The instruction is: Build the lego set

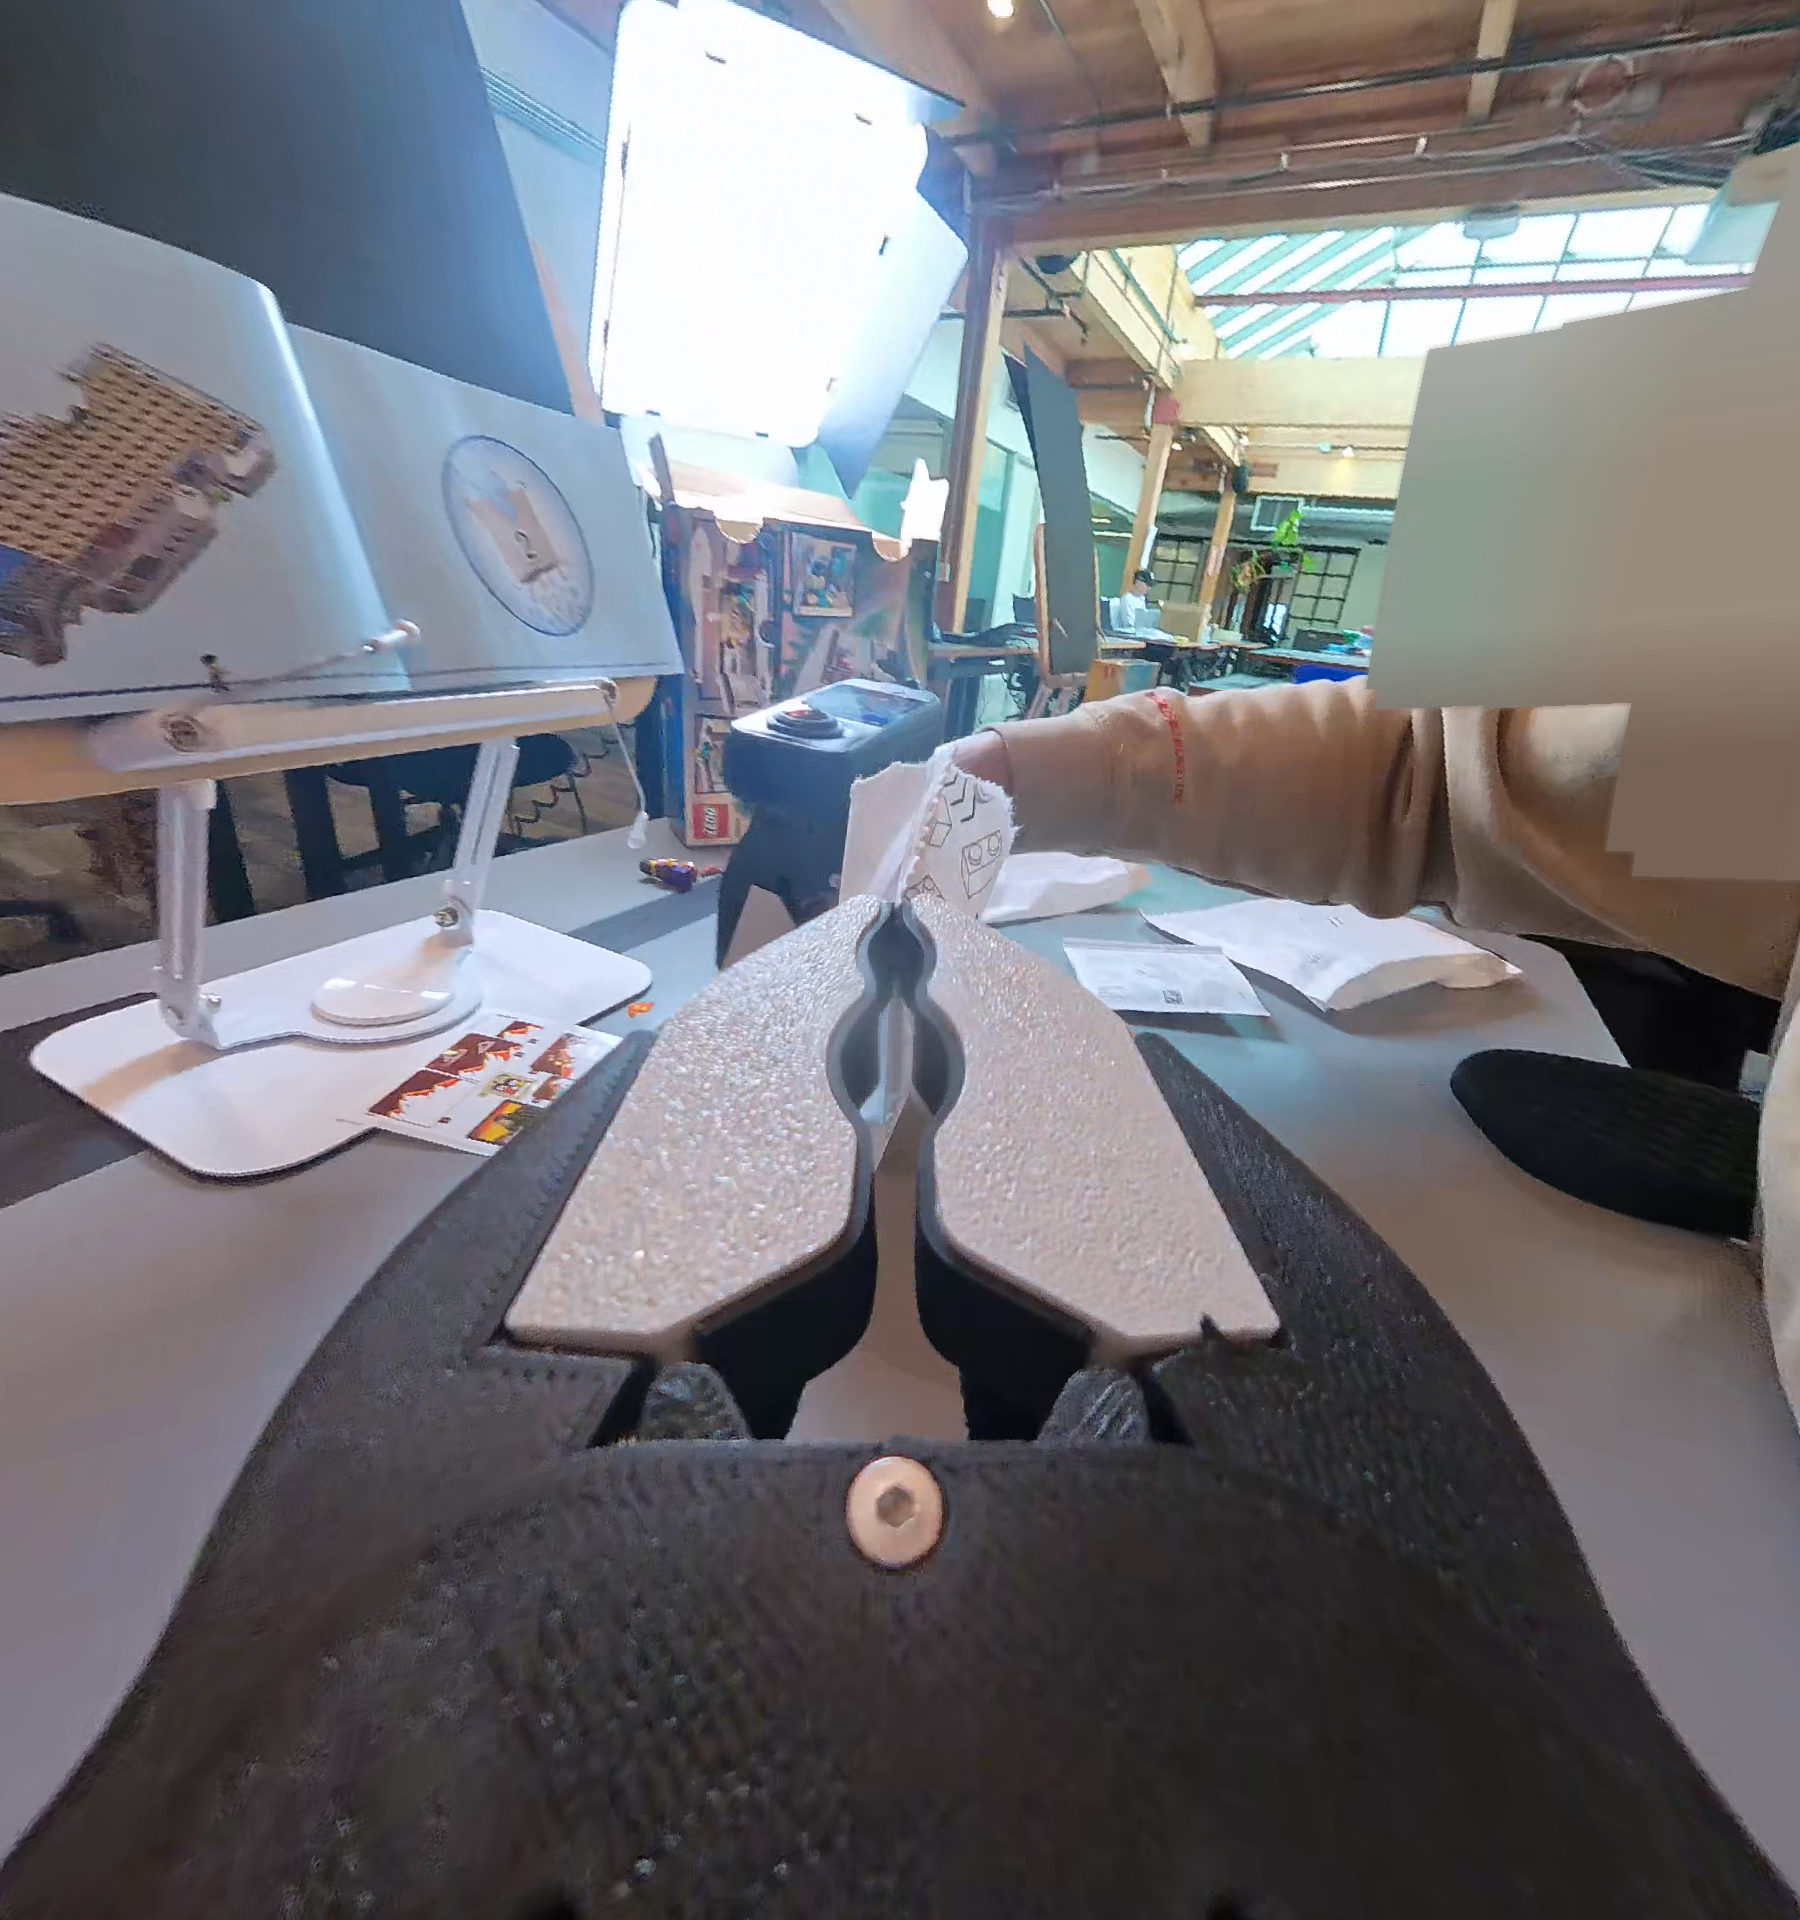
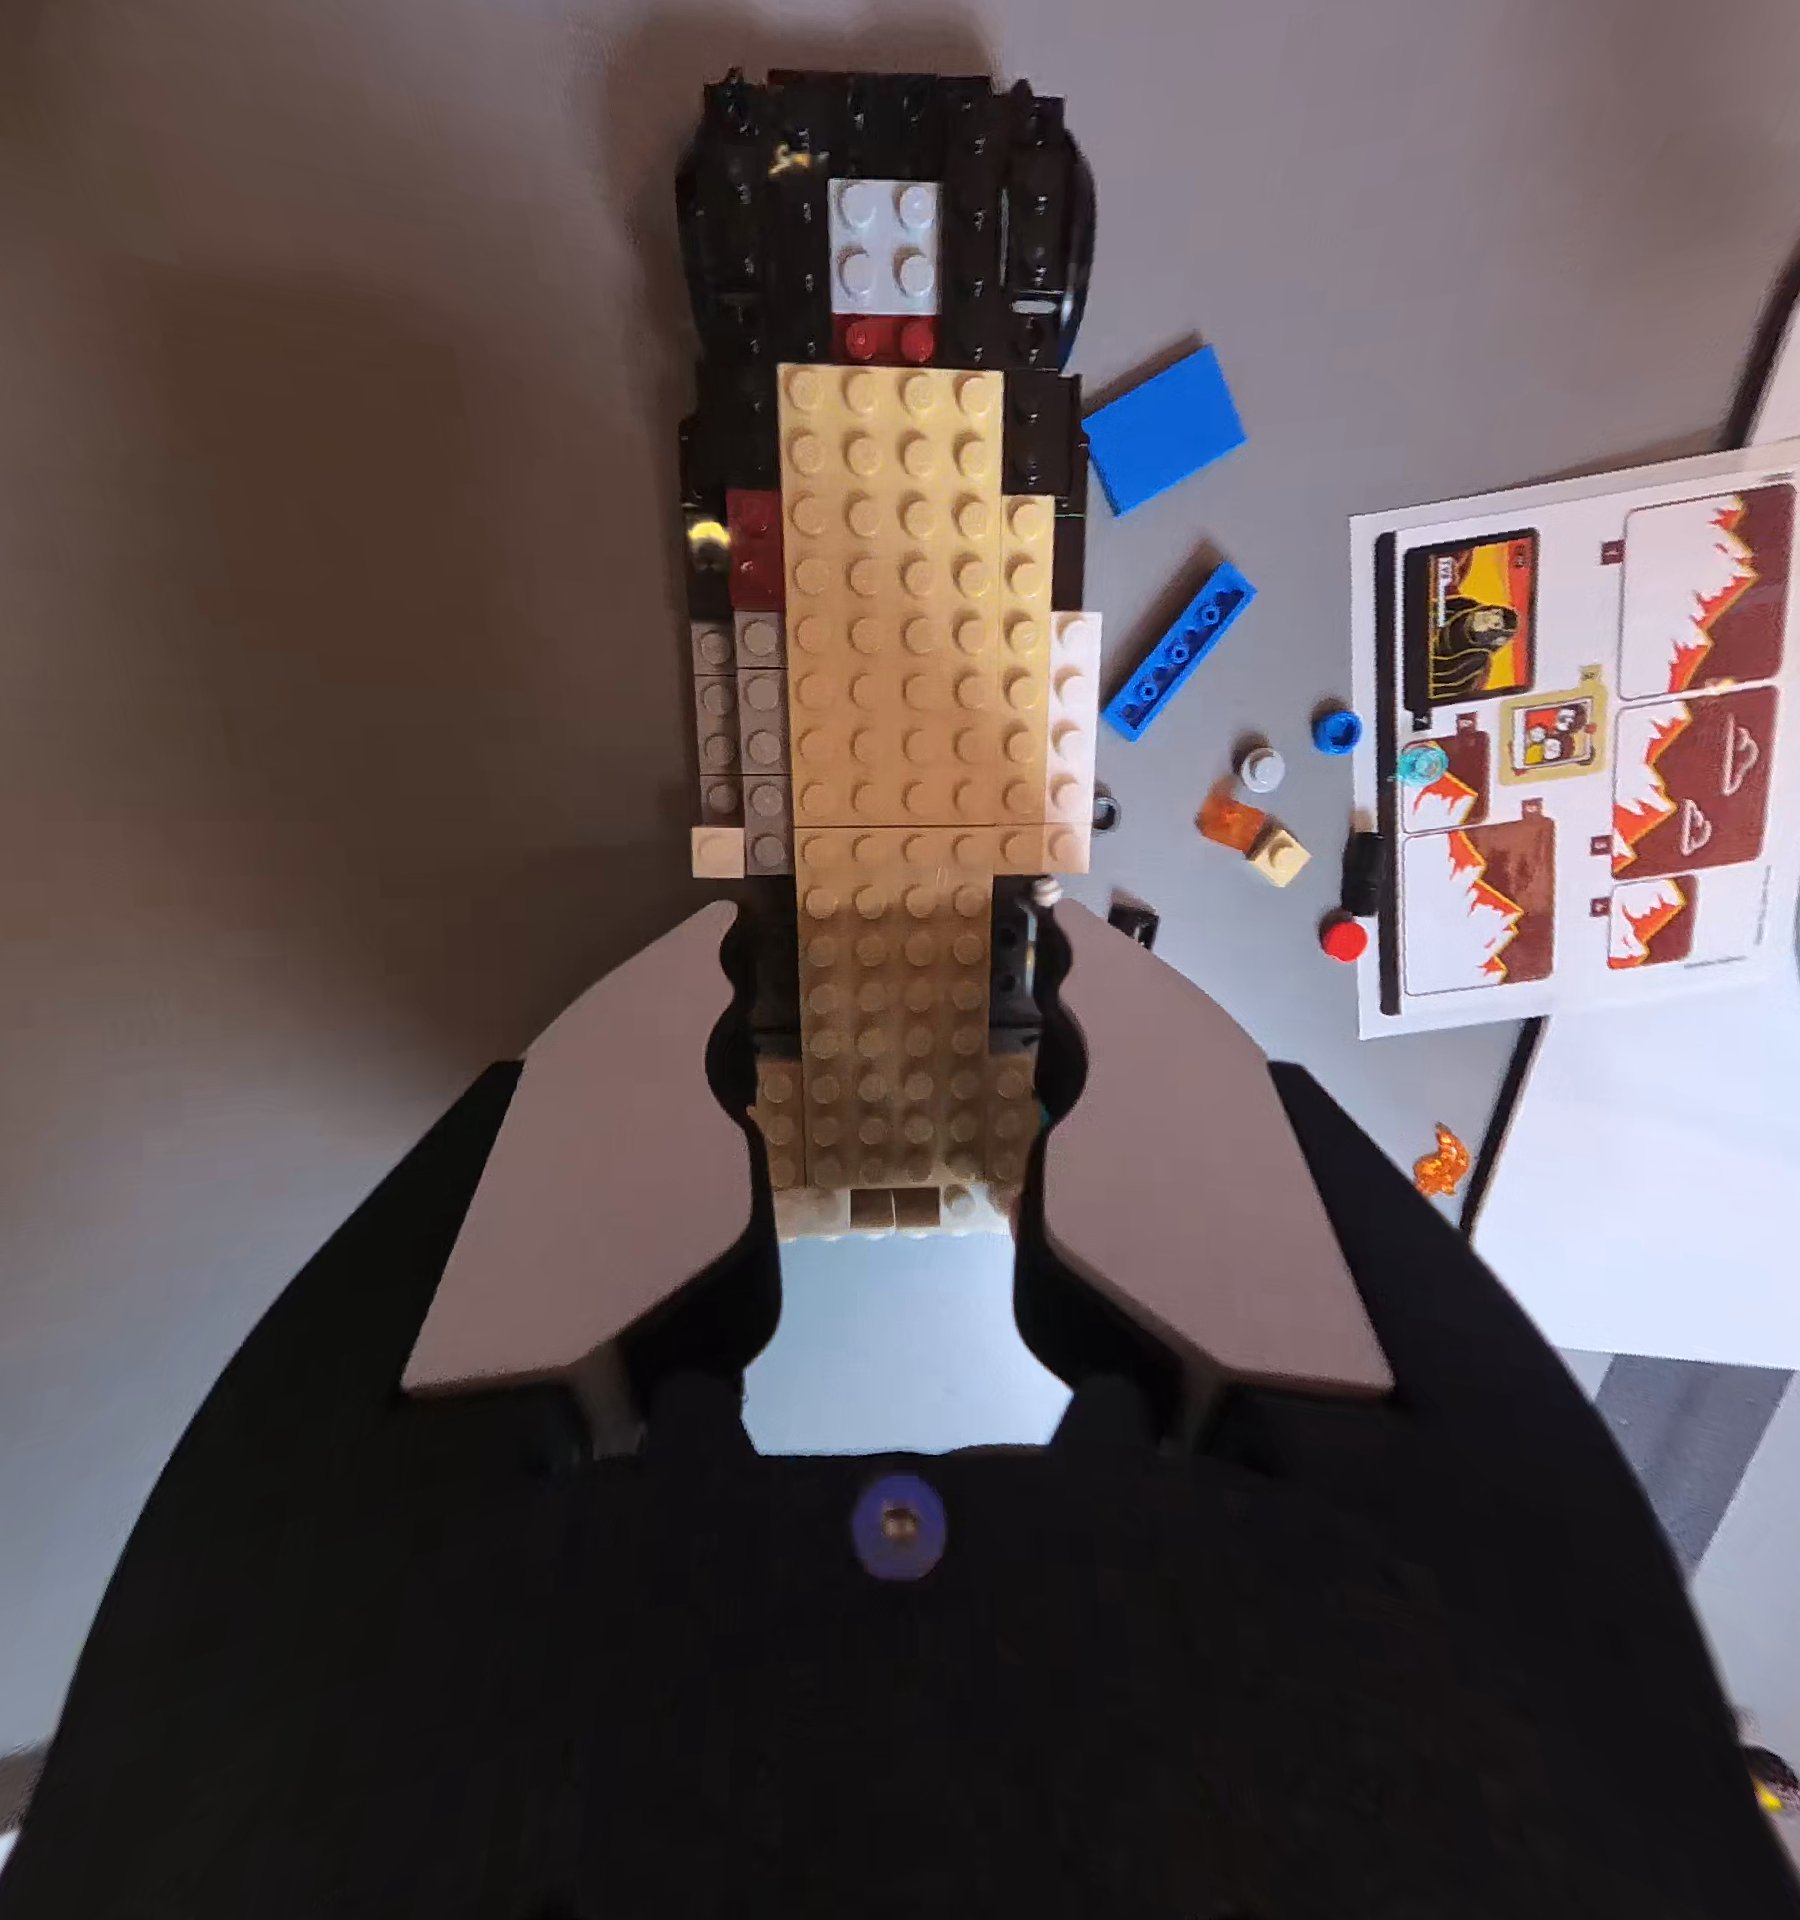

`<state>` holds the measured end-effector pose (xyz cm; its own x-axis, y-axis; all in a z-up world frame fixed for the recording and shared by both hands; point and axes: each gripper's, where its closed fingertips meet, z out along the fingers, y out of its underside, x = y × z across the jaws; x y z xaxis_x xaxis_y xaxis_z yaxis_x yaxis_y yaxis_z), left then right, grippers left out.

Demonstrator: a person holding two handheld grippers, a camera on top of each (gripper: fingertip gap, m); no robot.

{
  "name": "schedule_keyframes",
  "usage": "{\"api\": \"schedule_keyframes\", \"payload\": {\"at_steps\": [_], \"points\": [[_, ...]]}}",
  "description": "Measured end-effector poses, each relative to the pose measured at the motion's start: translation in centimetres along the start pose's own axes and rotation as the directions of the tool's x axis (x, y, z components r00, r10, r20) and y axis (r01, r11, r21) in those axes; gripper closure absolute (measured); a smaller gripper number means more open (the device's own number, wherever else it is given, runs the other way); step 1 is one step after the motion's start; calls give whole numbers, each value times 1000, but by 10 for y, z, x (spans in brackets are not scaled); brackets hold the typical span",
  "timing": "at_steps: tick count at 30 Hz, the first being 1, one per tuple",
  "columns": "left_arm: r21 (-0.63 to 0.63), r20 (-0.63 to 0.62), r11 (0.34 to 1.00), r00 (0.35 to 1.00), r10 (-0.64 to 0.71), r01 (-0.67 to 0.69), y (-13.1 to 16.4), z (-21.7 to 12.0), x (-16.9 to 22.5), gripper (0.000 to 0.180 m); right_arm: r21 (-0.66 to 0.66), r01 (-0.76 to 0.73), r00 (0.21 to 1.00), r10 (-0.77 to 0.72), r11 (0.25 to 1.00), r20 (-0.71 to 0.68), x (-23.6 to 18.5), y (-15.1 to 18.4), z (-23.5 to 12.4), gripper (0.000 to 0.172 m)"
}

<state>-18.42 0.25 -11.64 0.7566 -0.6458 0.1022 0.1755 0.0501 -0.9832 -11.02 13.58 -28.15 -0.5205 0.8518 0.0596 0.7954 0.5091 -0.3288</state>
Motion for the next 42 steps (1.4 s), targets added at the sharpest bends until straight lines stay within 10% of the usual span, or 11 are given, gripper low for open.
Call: {"api": "schedule_keyframes", "payload": {"at_steps": [19, 26, 32, 42], "points": [[22, 50, 998, 997, -61, 60, 3, 1, -7, 180, 65, 16, 1000, -17, 998, 26, -166, -9, -18, 117], [-99, 17, 964, 969, -245, 246, 48, 15, -8, 180, 320, -52, 995, 77, 946, -65, -86, -23, -63, 134], [-343, 66, 893, 956, -287, 291, 103, 19, -11, 180, 285, -128, 988, 148, 950, -51, -6, -1, -28, 144], [-198, 62, 935, 955, -289, 296, 81, 16, -23, 180, 436, -176, 953, 42, 883, 300, -65, -54, -22, 129]]}}
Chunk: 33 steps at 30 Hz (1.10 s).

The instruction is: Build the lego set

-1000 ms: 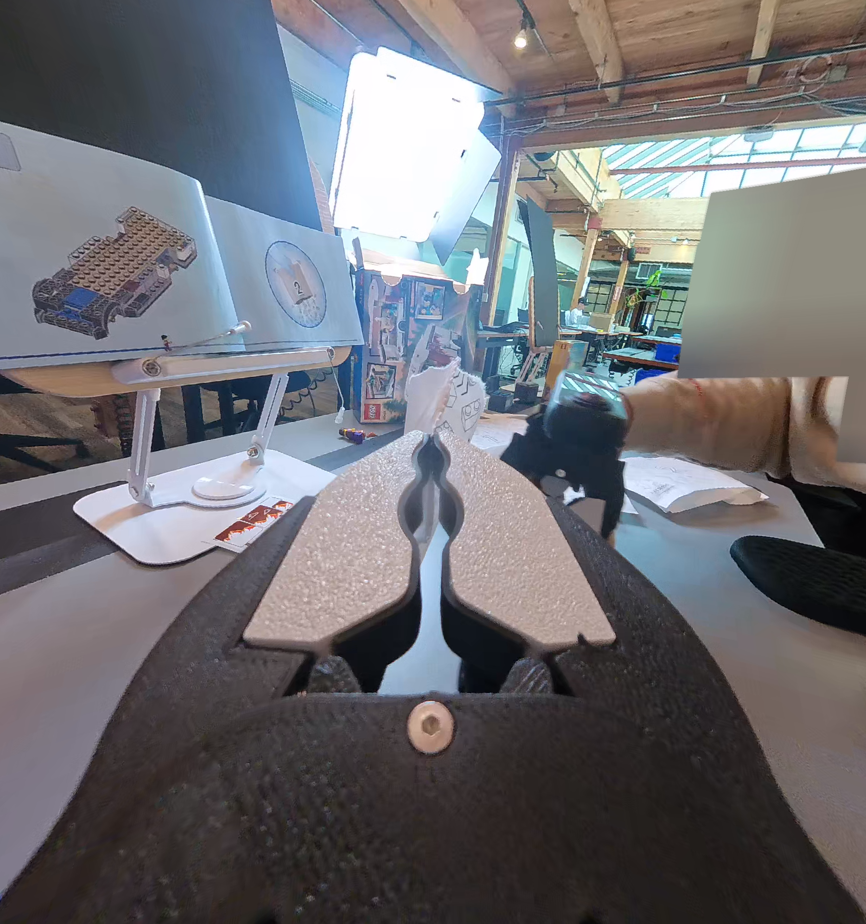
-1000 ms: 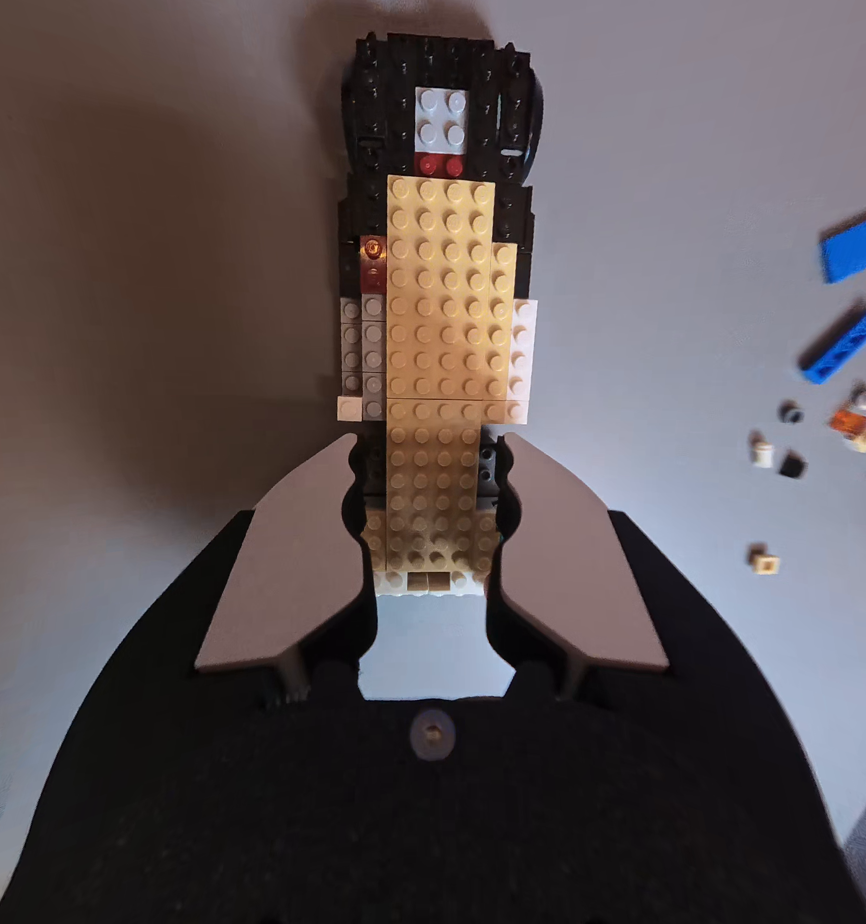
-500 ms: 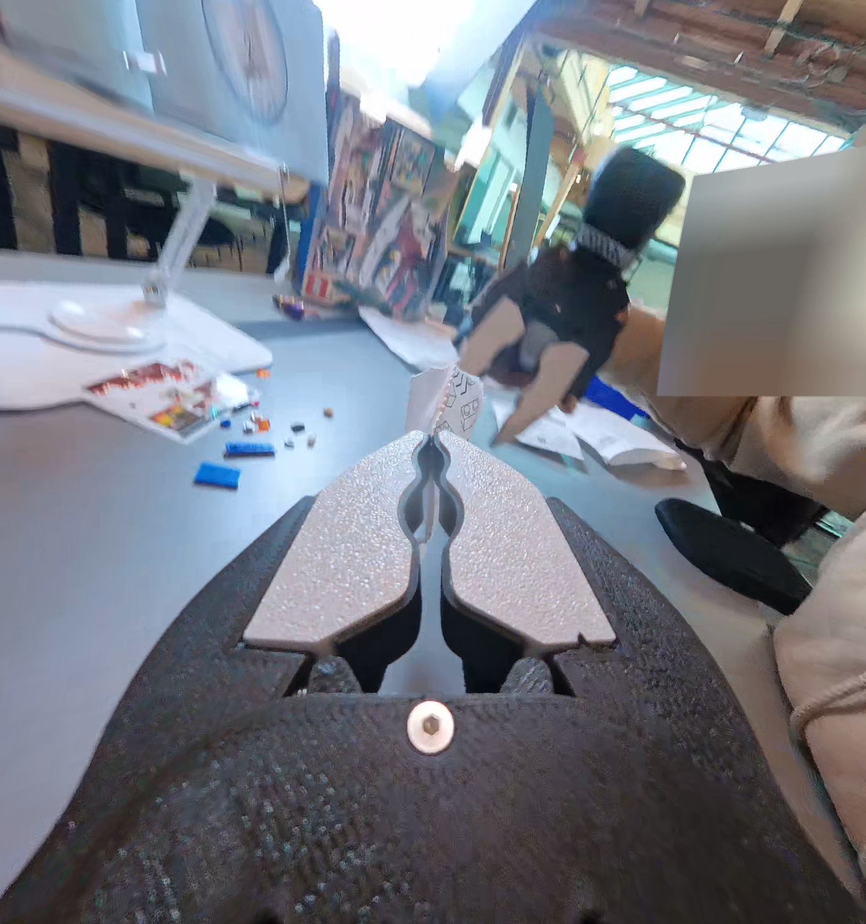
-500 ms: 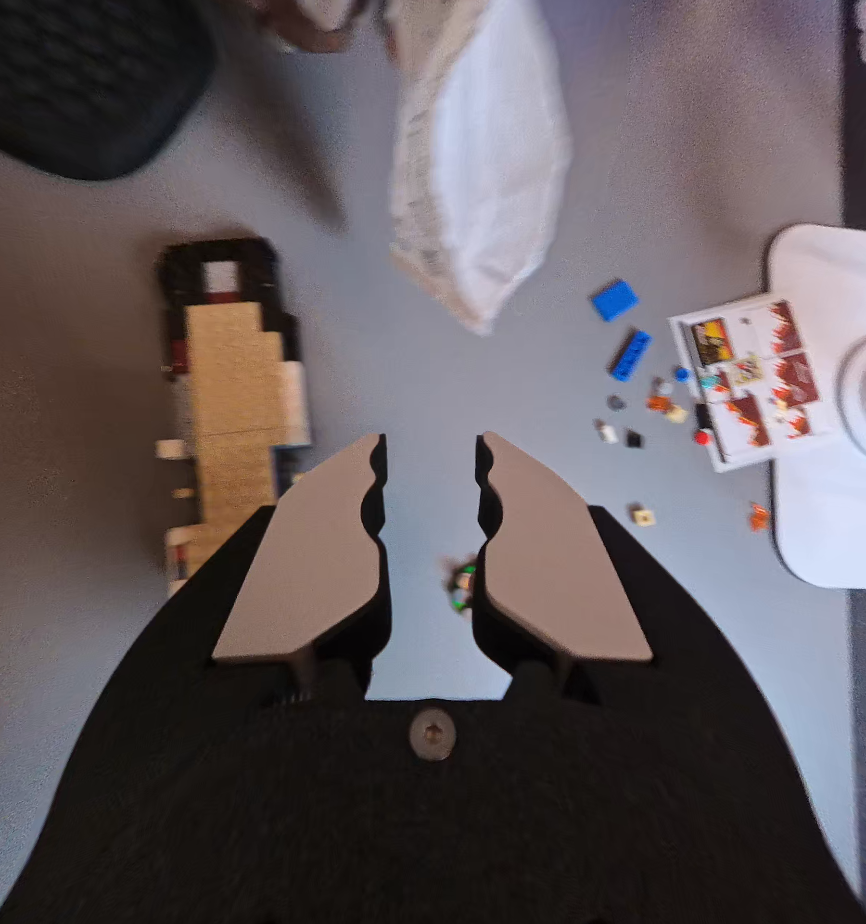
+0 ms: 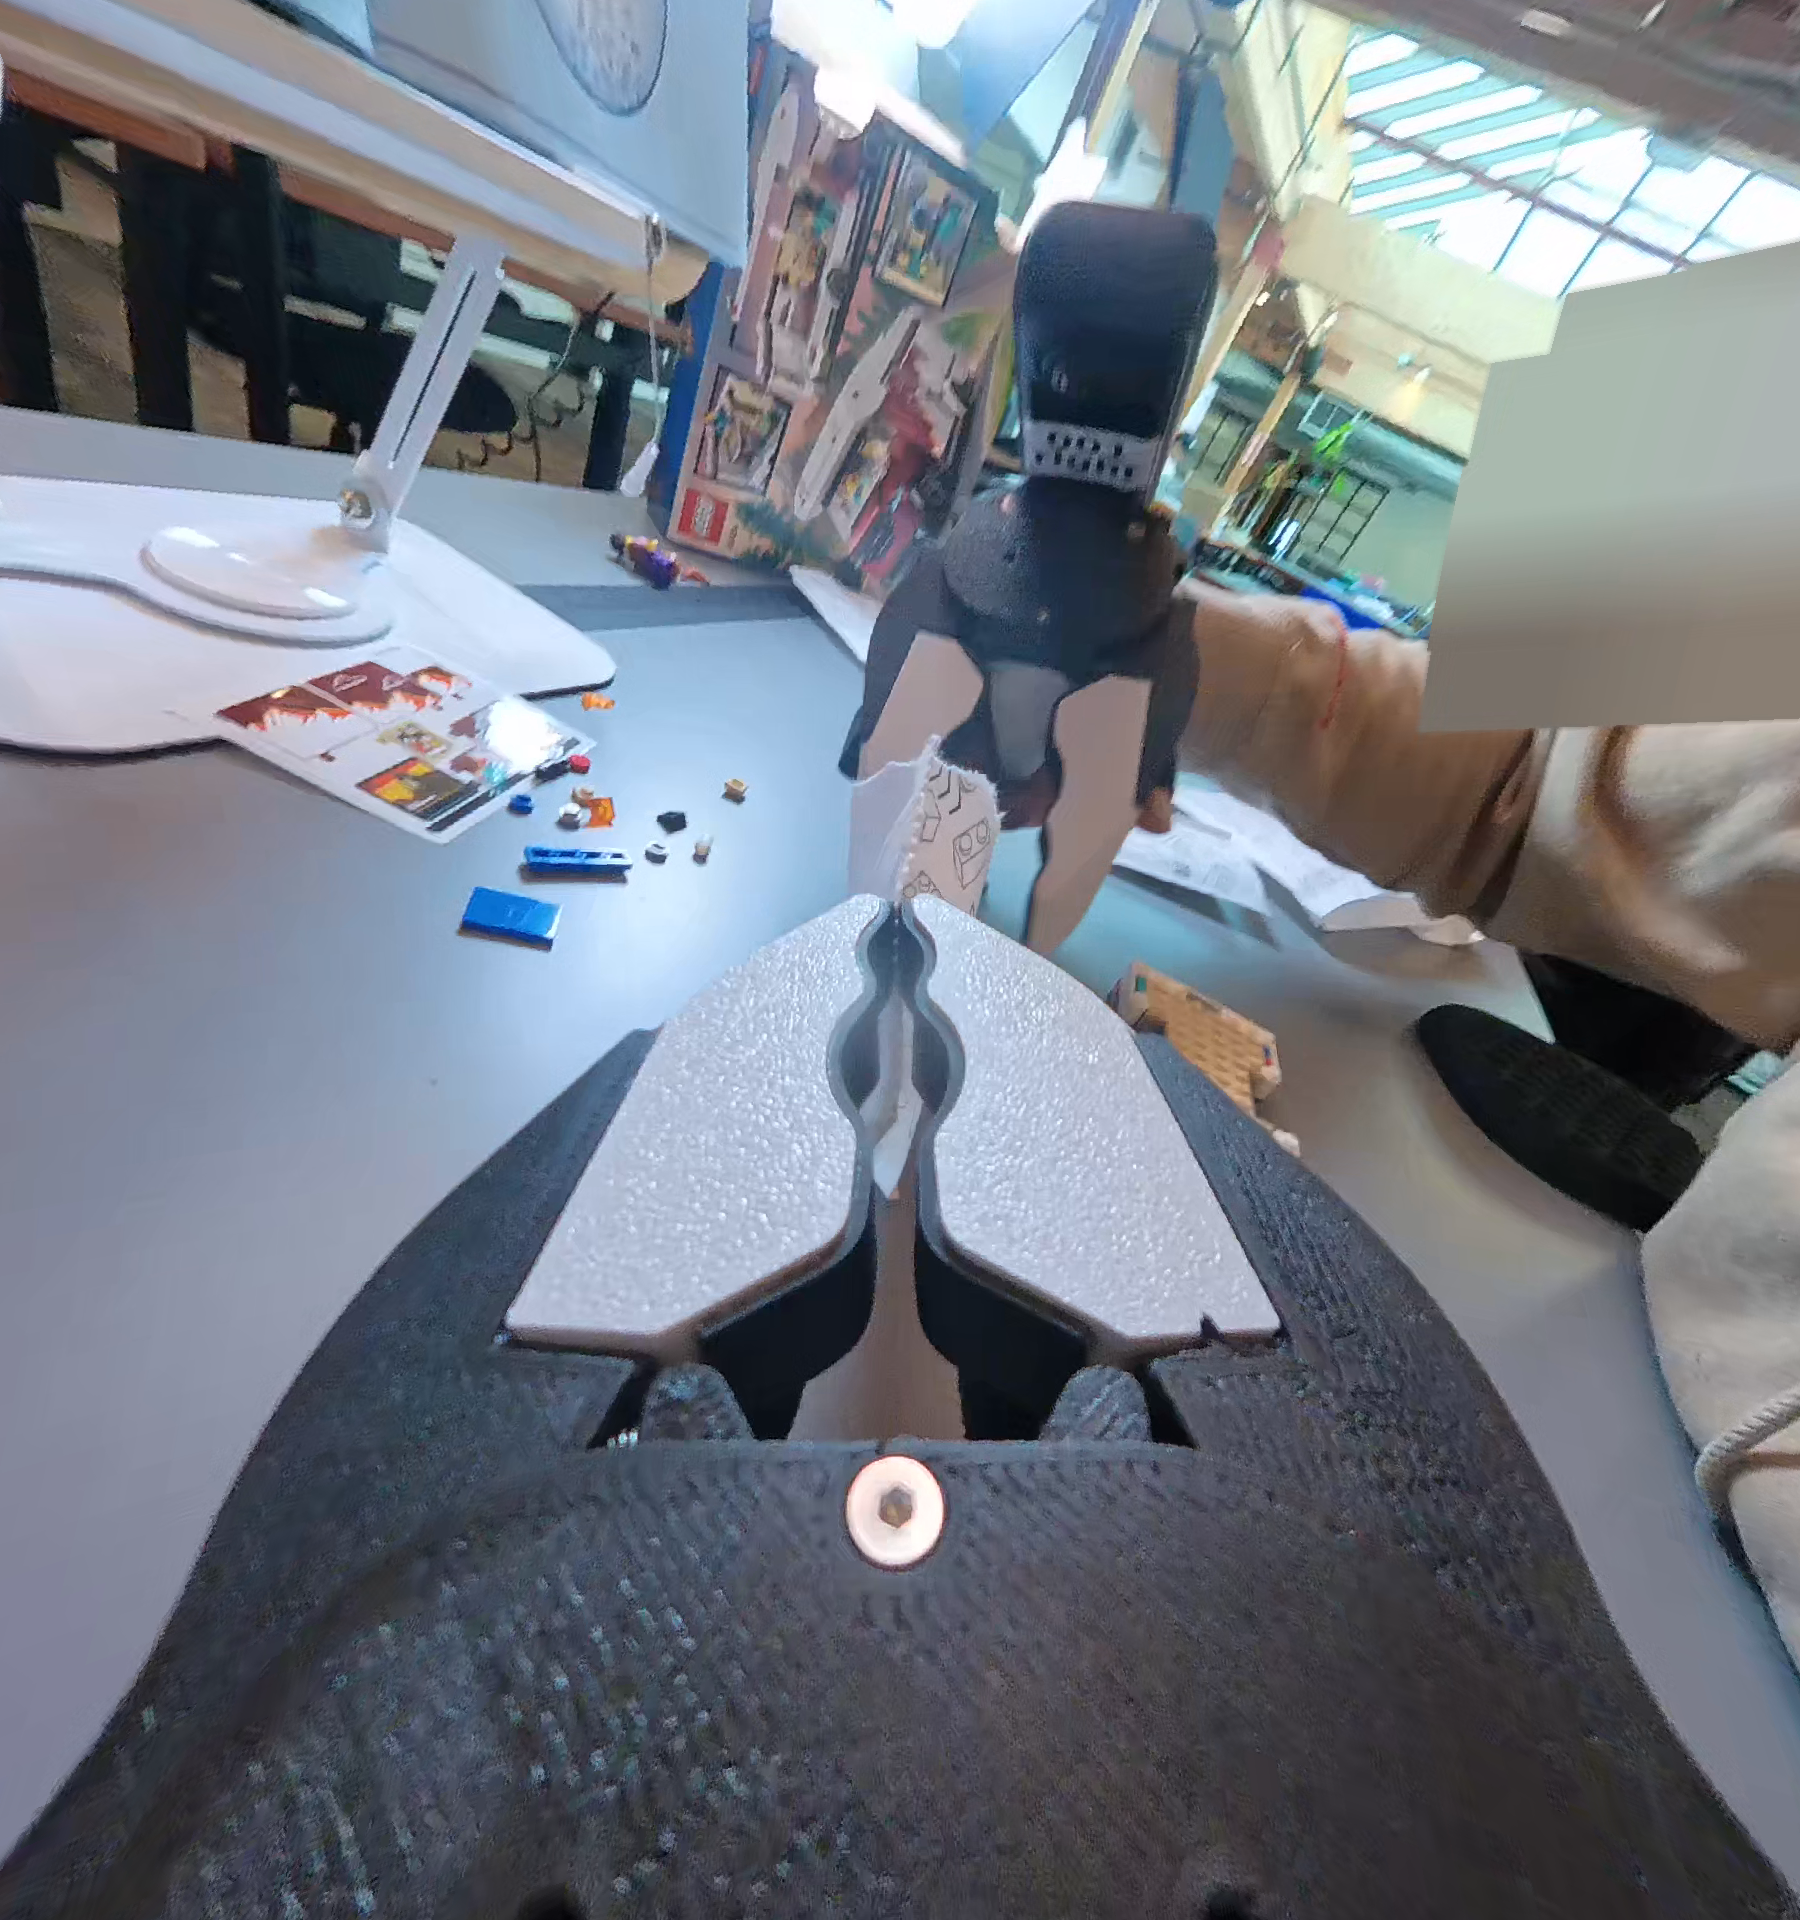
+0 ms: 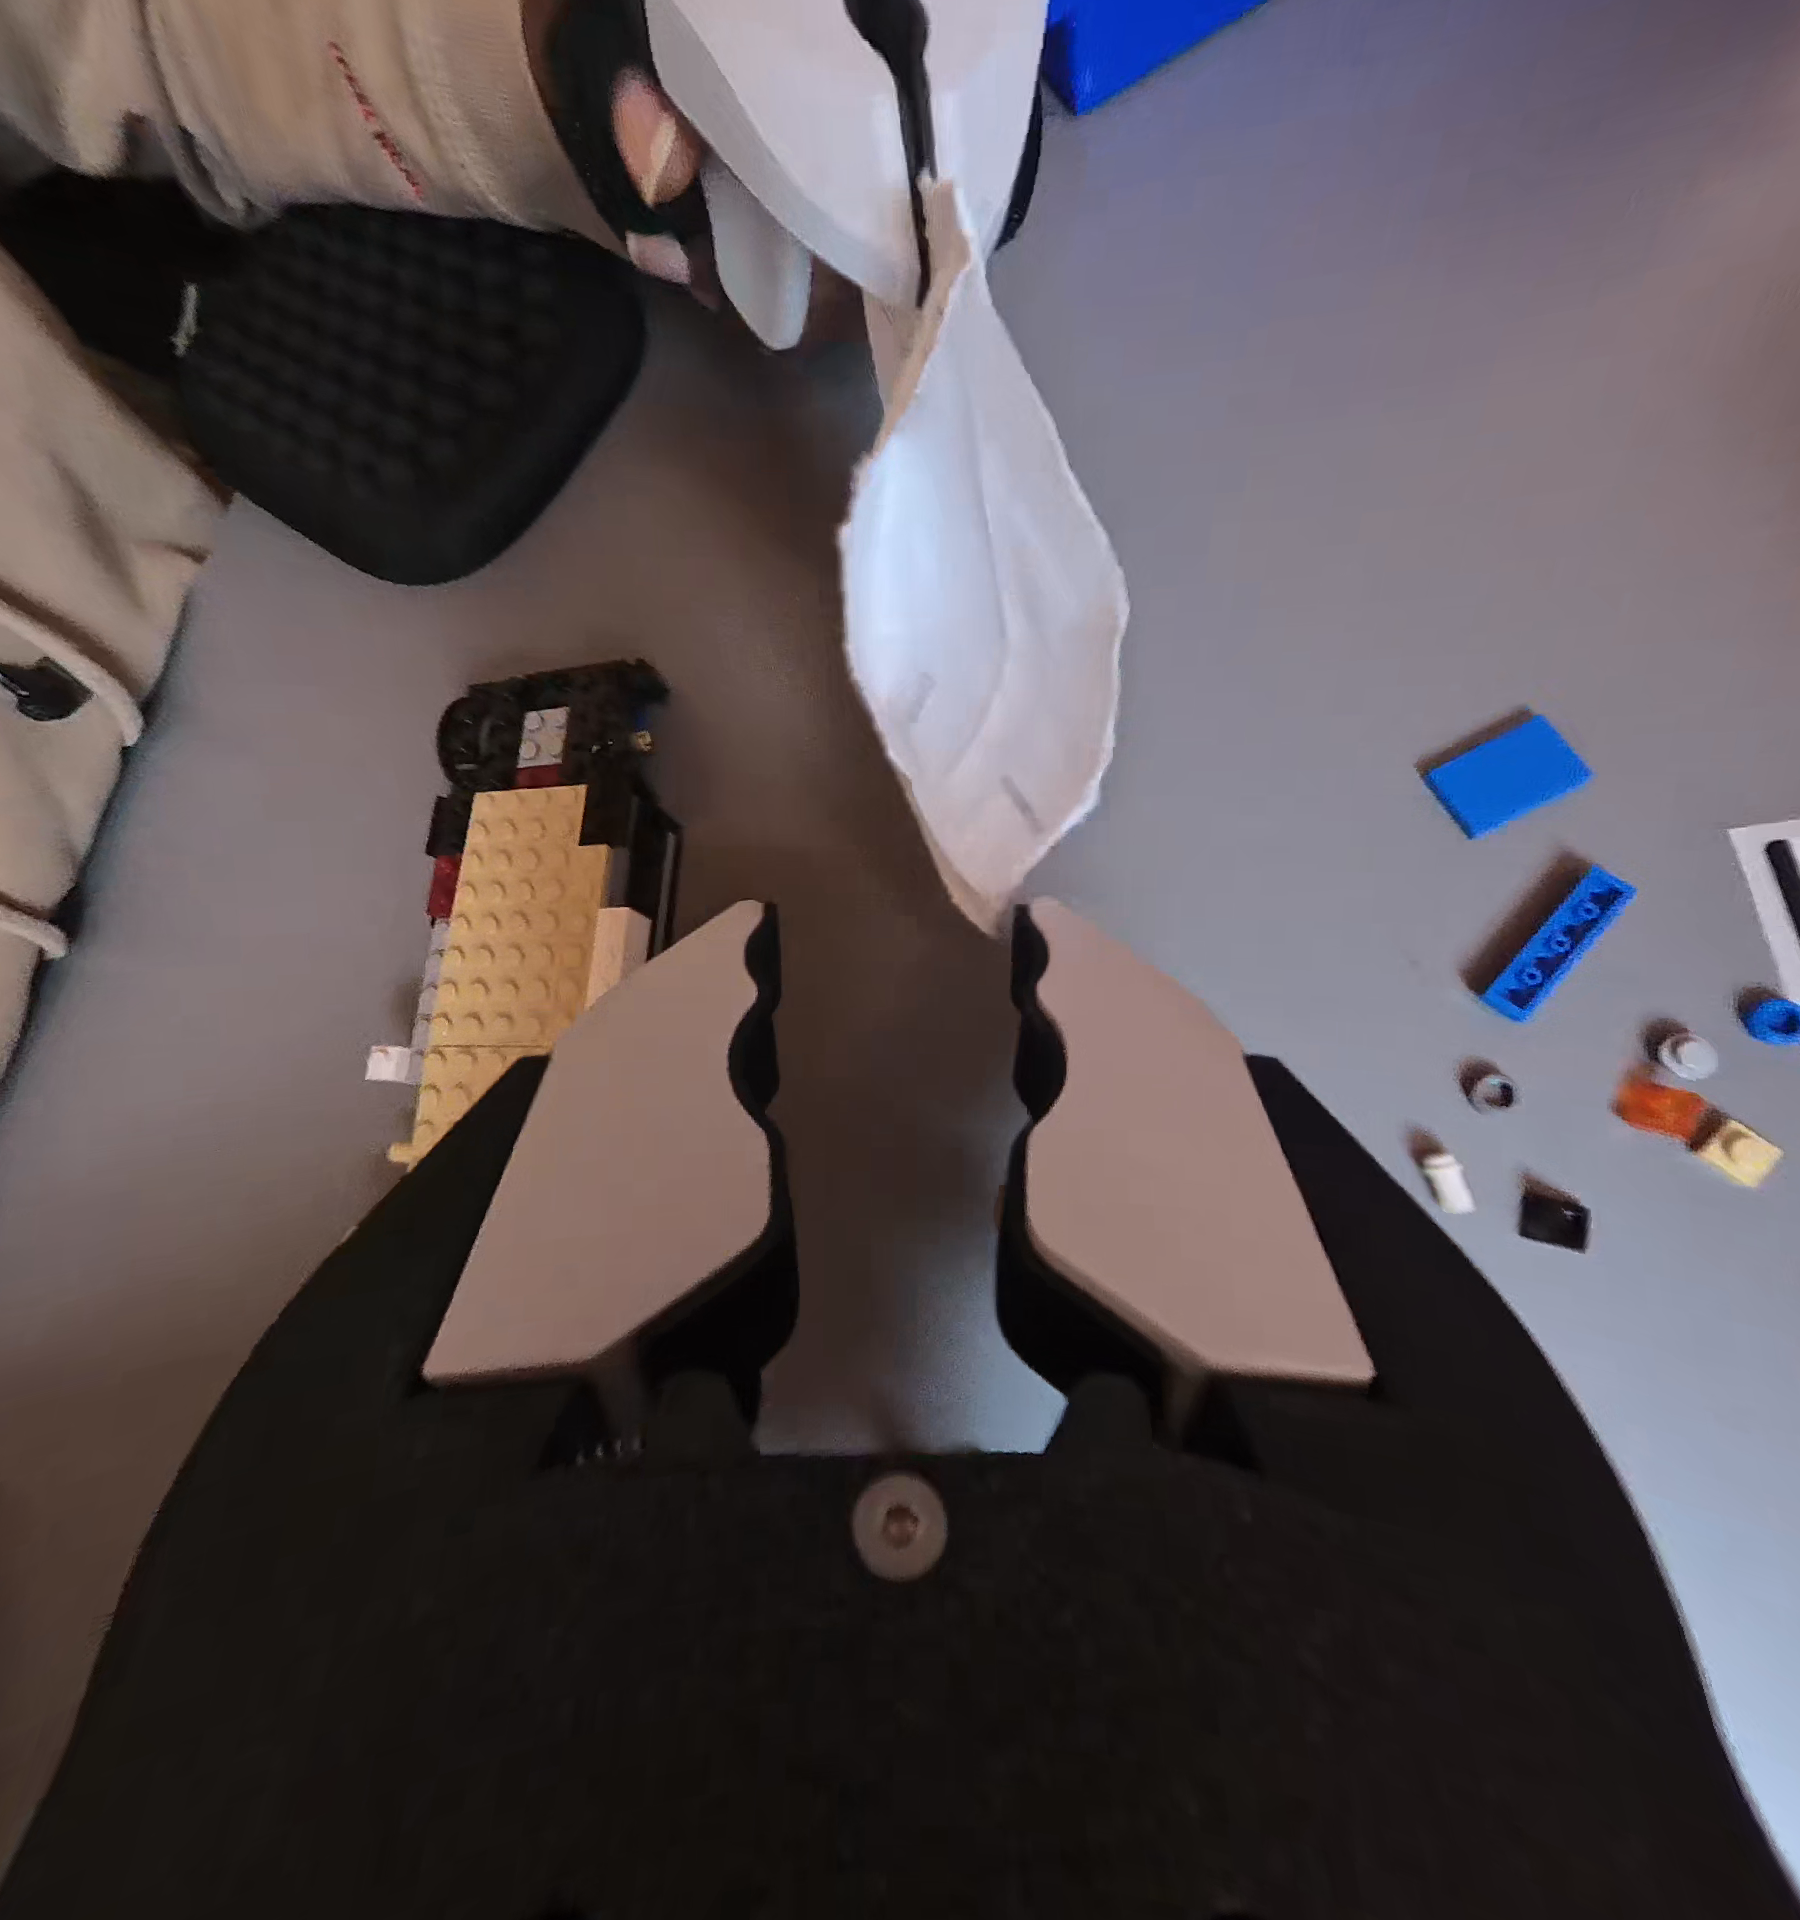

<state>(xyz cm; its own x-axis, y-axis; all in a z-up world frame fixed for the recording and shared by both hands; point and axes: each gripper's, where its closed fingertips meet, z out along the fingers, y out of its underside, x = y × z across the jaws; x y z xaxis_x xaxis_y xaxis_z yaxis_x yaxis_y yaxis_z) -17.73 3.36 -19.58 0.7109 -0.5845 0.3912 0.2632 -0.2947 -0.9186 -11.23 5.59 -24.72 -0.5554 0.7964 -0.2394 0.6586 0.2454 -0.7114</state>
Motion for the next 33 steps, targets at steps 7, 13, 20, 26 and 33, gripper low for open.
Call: {"api": "schedule_keyframes", "payload": {"at_steps": [7, 13, 20, 26, 33], "points": [[17, -43, 1000, 999, 8, -7, -2, 0, 7, 180, 32, 74, 994, -71, 997, -85, 0, -8, -8, 171], [-165, -19, 954, 967, 252, -252, 22, 6, 11, 175, -73, 76, 994, -81, 994, -73, -13, 3, -26, 172], [-302, -58, 825, 873, 484, -477, 50, 13, 21, 179, -169, 64, 996, -74, 984, -52, -27, 14, -26, 172], [-308, -60, 869, 920, 388, -387, 49, 12, 20, 180, -102, 67, 989, -80, 993, -124, -7, 6, -42, 169], [-345, -32, 891, 952, 303, -295, 53, 10, 11, 180, -184, 45, 937, -105, 982, -333, 68, 30, -55, 154]]}}
